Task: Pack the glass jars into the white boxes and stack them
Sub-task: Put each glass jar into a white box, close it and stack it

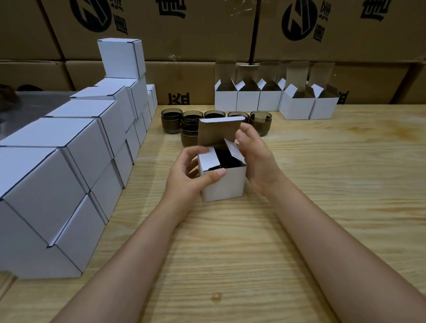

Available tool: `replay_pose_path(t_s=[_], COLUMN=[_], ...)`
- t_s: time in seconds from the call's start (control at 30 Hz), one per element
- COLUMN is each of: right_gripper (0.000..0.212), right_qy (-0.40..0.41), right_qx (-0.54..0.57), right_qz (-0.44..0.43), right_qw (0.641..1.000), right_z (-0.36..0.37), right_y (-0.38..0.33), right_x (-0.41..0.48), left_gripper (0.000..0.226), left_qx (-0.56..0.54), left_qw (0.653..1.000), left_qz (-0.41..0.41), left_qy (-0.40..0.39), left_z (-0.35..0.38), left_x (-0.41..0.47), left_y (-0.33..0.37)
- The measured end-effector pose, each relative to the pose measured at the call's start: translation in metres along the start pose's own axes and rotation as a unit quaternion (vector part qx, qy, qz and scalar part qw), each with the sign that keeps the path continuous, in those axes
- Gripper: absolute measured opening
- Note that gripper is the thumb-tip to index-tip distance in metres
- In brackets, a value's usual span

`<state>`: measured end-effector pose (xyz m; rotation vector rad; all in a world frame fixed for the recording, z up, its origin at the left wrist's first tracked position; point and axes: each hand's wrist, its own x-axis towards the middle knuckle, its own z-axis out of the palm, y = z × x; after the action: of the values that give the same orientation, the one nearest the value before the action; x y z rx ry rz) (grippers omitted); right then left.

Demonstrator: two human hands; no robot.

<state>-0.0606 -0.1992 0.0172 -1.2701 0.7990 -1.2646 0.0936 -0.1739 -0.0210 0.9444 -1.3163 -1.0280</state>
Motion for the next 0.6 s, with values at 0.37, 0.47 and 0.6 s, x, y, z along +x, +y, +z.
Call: replay_pose_path(t_s=[0.37, 0.47, 0.6], right_gripper=[0.008, 0.010, 0.017], right_qy=[-0.069, -0.079, -0.091], right_qx=[-0.109, -0.100, -0.091], right_qz=[-0.041, -0.048, -0.060], right_qw=[0.991, 0.991, 0.990], right_z=[-0.010, -0.012, -0.014], right_y=[-0.002, -0.003, -0.002], right_x=[-0.001, -0.003, -0.003], left_gripper=[0.061, 0.064, 0.065], left_qx=[-0.003, -0.035, -0.048], left_qw=[1.000, 0.999, 0.998], left_qz=[0.000, -0.014, -0.014], left_qy=[0.014, 0.031, 0.026], left_z=[0.000, 0.001, 0.000], left_x=[-0.003, -0.003, -0.001], left_y=[0.002, 0.001, -0.002])
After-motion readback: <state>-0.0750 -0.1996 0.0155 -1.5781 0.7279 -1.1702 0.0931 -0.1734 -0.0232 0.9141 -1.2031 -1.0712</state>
